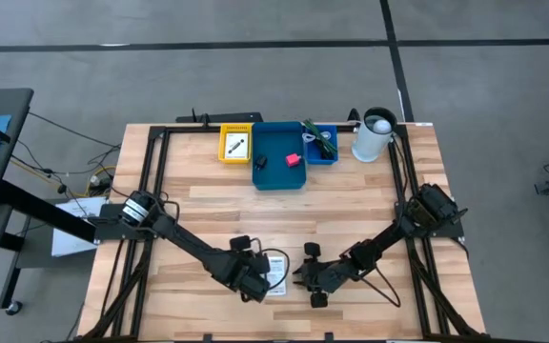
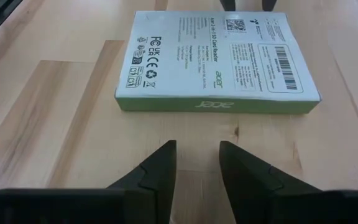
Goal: Pick and place items into bin
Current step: Put the card reader box into the yellow basket
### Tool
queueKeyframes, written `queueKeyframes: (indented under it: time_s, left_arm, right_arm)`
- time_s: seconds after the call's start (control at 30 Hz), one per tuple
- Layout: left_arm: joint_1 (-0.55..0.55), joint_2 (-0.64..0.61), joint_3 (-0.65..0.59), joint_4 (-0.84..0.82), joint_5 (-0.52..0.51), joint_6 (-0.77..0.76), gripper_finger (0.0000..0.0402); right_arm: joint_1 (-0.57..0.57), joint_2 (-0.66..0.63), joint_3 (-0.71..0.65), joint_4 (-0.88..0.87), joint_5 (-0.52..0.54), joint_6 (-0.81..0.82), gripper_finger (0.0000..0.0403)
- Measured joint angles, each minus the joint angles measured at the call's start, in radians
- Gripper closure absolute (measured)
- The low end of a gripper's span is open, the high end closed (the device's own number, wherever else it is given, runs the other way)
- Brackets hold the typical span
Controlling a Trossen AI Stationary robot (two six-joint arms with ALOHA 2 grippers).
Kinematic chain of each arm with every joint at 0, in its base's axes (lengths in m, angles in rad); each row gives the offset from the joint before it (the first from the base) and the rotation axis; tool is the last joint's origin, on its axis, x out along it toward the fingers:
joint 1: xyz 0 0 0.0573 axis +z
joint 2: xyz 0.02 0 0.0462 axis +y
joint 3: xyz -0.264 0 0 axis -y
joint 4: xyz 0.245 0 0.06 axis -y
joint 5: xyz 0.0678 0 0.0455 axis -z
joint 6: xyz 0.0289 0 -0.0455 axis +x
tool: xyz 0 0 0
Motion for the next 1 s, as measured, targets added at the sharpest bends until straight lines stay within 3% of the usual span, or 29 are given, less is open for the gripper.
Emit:
queueKeyframes:
  time_s: [0.43,0.77,1.0]
  left_arm:
    - [0.006,0.012,0.016,0.172,-0.006,0.127,0.0271]
    - [0.007,0.012,0.016,0.178,-0.029,0.148,0.0271]
    - [0.006,0.011,0.089,0.106,-0.07,0.199,0.0272]
  right_arm:
    - [-0.004,-0.002,-0.002,0.003,-0.004,-0.001,0.0285]
    - [-0.004,-0.002,-0.002,0.004,-0.005,0.0,0.0285]
    - [-0.001,-0.003,-0.001,-0.016,-0.006,0.009,0.0285]
